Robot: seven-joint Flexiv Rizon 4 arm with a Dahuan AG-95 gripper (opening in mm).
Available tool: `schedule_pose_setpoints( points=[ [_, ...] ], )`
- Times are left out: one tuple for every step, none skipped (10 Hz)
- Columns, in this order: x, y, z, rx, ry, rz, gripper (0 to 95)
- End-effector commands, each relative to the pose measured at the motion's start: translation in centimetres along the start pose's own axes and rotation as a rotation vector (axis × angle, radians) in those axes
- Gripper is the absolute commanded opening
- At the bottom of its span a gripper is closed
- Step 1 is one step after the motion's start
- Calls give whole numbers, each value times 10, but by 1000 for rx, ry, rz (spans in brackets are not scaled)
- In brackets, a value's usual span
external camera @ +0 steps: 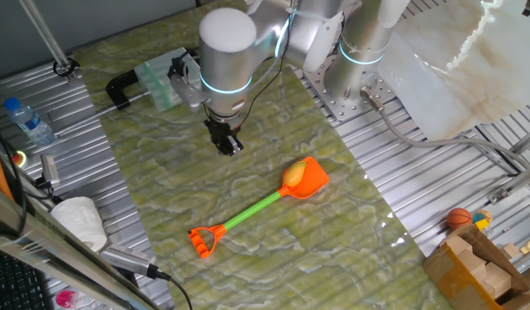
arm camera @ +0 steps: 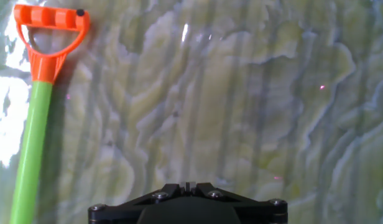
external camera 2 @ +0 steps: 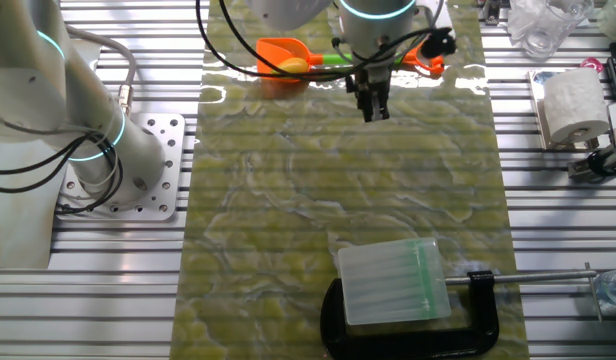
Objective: Use a shovel to scoop up an object
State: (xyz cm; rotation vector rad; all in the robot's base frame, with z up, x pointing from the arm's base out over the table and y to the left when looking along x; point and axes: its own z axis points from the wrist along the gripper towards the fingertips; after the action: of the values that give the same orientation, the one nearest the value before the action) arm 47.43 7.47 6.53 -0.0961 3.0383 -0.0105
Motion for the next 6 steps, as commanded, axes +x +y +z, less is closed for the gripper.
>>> schedule_pose_setpoints(
  points=[
    [1, -2, -1, 35, -11, 119, 0],
    [2, -6, -1, 44, -9, 105, 0],
    [4, -17, -3, 58, -9, 82, 0],
    [5, -23, -5, 68, -8, 70, 0],
    [7, -39, -10, 81, -6, 28, 0],
    [9, -60, -15, 78, -5, -10, 0]
  ],
)
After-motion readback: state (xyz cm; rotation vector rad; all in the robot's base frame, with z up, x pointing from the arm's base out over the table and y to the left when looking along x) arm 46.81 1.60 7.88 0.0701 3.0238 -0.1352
